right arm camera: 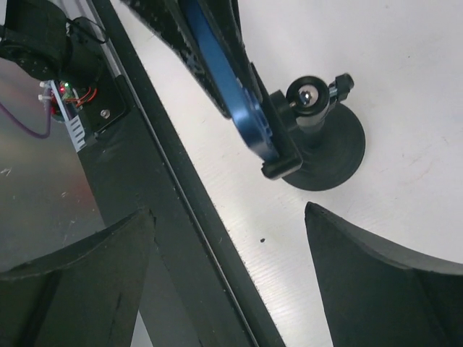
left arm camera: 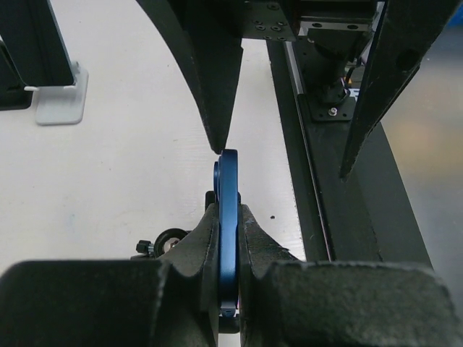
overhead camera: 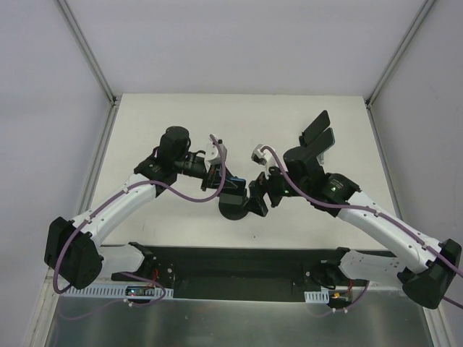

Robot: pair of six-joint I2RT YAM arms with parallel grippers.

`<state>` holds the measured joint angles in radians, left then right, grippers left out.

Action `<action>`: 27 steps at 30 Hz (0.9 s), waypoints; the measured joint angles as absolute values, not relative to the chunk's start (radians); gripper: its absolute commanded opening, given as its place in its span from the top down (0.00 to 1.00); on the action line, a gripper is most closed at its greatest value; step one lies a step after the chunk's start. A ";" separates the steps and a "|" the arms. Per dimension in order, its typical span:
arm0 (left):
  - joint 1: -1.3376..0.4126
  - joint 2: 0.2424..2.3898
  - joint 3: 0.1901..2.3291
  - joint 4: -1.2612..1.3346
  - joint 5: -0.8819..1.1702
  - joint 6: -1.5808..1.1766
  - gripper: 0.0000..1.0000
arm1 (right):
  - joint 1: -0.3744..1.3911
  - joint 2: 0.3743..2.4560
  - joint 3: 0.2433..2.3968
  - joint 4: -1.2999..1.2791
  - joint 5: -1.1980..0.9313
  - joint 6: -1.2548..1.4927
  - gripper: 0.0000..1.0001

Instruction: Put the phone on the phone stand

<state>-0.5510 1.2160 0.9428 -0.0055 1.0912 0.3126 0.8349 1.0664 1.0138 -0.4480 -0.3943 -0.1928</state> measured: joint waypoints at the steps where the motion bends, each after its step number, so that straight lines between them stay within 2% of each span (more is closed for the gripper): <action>1: -0.550 1.227 0.947 0.002 1.103 0.311 1.00 | 0.836 1.077 1.025 -0.449 -0.386 -0.193 0.15; 5: -0.548 1.235 0.949 0.012 1.122 0.310 1.00 | 0.836 1.131 1.074 -0.455 -0.352 -0.194 0.17; 7: -0.545 1.235 0.949 0.014 1.126 0.302 0.74 | 0.836 1.156 1.095 -0.456 -0.336 -0.196 0.16; 9: -0.527 1.235 0.949 0.014 1.139 0.287 0.53 | 0.836 1.177 1.113 -0.459 -0.326 -0.200 0.17; 12: -0.484 1.218 0.949 0.019 1.167 0.249 0.46 | 0.836 1.219 1.144 -0.461 -0.328 -0.208 0.22; 16: -0.436 1.125 0.937 0.024 1.173 0.218 0.45 | 0.836 1.282 1.200 -0.467 -0.358 -0.219 0.27; 18: -0.430 1.061 0.922 0.027 1.167 0.212 0.45 | 0.836 1.304 1.224 -0.471 -0.377 -0.222 0.32; 21: -0.428 0.948 0.902 0.032 1.132 0.198 0.45 | 0.836 1.336 1.259 -0.473 -0.407 -0.225 0.49; 22: -0.424 0.917 0.900 0.034 1.116 0.196 0.45 | 0.836 1.346 1.268 -0.474 -0.414 -0.224 0.63; 24: -0.424 0.868 0.892 0.054 1.075 0.186 0.46 | 0.836 1.367 1.286 -0.475 -0.429 -0.221 0.80; 25: -0.424 0.850 0.885 0.069 1.055 0.180 0.46 | 0.836 1.378 1.293 -0.475 -0.435 -0.218 0.99; 27: -0.424 0.826 0.866 0.094 1.015 0.171 0.47 | 0.843 1.395 1.303 -0.468 -0.413 -0.230 0.99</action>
<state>-0.4236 0.8257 0.8661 0.0937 1.0145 0.1707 0.8429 1.3952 1.3033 -0.4679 -0.4126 -0.2302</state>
